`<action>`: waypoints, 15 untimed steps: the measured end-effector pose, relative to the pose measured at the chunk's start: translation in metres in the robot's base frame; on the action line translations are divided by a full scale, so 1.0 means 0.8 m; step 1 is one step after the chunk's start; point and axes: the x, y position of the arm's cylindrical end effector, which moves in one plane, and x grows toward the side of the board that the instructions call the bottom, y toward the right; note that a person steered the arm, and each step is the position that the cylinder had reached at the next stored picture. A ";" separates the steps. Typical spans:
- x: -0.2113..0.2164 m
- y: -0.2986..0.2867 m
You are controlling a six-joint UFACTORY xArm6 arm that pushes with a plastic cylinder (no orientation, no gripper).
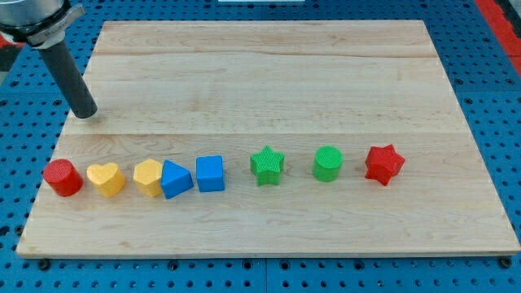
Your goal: Move the red star to the center
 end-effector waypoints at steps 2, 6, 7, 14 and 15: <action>-0.002 0.009; 0.006 0.325; -0.017 0.464; 0.166 0.564; 0.166 0.548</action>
